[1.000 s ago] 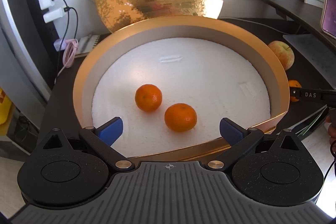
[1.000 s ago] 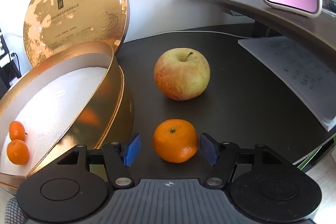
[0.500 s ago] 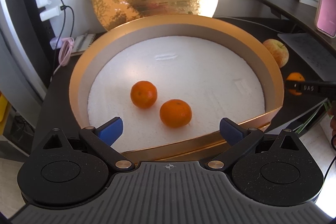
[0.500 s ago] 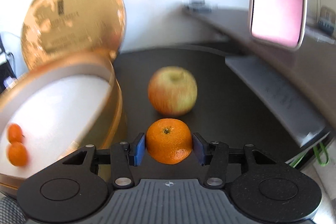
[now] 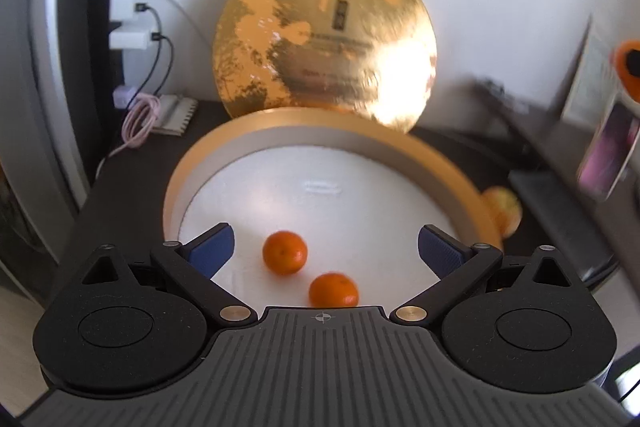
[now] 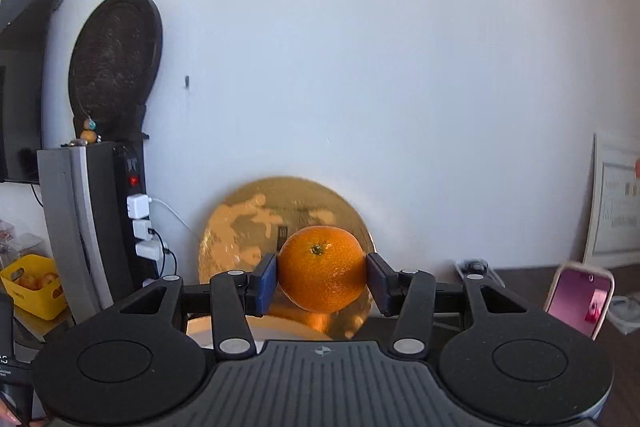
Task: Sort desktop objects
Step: 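Carry the mandarin into the box and open the right gripper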
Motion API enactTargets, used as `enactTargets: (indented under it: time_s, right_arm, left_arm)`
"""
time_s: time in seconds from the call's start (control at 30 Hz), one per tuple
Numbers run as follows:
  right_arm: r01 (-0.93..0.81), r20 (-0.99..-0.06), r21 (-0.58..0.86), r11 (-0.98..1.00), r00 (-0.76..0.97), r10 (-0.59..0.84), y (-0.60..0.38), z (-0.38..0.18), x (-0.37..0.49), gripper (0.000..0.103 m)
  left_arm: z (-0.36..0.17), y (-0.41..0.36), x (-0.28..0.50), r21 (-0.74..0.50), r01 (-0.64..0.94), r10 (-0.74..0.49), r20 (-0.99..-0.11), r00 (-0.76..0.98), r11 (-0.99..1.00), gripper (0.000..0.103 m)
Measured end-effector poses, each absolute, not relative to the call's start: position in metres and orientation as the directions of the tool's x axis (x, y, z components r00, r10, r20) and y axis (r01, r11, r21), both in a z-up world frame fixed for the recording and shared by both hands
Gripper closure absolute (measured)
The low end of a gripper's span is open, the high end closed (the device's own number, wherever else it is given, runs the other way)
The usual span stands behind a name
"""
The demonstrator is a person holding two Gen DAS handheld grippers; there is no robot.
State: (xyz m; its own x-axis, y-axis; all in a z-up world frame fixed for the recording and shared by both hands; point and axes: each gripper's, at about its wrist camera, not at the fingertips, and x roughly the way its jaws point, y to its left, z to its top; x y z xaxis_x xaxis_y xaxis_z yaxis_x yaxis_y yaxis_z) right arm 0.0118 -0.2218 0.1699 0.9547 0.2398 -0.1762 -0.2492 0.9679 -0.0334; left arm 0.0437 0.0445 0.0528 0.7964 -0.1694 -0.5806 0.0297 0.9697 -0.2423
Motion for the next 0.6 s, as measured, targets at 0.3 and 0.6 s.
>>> enactTargets:
  time_s: [0.3, 0.6]
  right_arm:
    - [-0.349, -0.368, 0.070, 0.935, 0.862, 0.349, -0.181, 0.095, 0.047, 0.055]
    - [-0.345, -0.667, 0.087, 0.934, 0.676, 0.312, -0.137, -0.030, 0.117, 0.055]
  left_arm:
    - [0.072, 0.101, 0.018, -0.115, -0.125, 0.047, -0.525, 0.850, 0.985, 0.000]
    - [0.015, 0.091, 0.033, 0.037, -0.145, 0.132, -0.675, 0.726, 0.989, 0.000]
